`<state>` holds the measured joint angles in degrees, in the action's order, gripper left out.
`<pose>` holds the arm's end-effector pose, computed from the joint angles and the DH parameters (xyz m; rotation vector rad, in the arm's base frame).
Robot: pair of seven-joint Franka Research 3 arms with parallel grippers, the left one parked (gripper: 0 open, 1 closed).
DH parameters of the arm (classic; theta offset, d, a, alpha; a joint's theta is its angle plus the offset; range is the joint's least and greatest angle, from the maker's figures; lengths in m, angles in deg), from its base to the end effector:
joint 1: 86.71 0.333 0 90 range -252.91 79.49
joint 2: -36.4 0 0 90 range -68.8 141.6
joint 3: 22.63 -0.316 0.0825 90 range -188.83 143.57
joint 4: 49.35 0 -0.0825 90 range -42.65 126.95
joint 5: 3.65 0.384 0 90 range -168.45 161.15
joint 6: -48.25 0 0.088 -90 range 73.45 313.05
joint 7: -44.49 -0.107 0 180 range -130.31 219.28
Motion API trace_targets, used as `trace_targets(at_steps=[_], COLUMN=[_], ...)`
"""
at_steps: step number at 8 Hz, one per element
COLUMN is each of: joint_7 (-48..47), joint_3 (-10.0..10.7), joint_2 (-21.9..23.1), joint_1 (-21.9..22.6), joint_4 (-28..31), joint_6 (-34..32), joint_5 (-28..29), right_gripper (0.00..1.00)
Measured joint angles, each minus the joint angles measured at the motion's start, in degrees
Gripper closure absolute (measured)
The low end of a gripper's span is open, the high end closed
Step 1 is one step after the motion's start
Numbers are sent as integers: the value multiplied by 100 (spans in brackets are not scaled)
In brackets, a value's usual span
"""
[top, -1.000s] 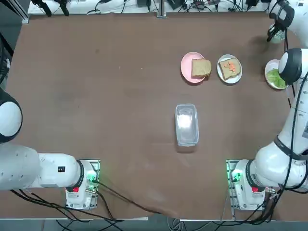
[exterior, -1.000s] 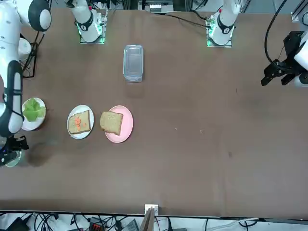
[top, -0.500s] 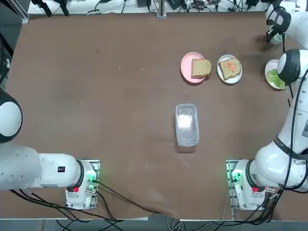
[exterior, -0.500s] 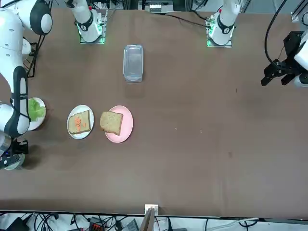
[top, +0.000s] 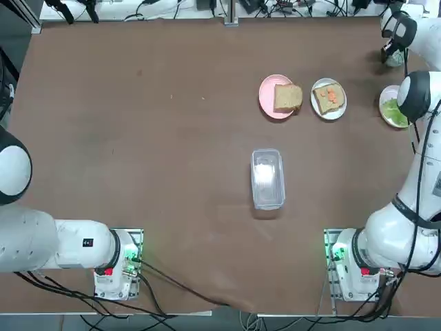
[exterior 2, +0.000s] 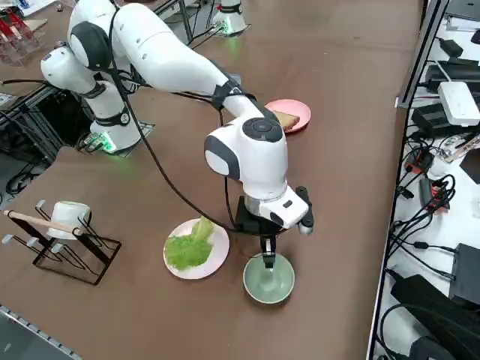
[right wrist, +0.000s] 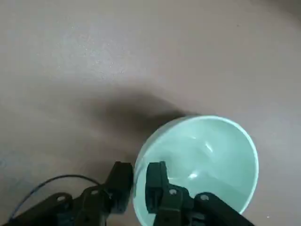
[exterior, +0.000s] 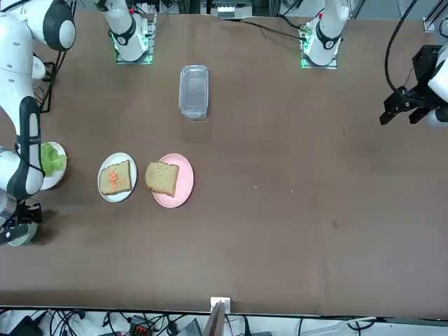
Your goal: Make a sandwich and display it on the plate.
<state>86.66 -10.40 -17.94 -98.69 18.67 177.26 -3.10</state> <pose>0.7255 -0.2715 0.2282 2.8742 0.5926 0.0371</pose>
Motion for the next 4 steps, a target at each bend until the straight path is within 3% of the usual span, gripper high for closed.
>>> trace_targets(at_steps=[1,4], joint_7=[-1,-1], joint_3=[0,0], joint_2=[0,56], joint_1=[2,18], joint_4=[8,-14], joint_6=[6,-24], joint_5=[0,-2], right_gripper=[72,23])
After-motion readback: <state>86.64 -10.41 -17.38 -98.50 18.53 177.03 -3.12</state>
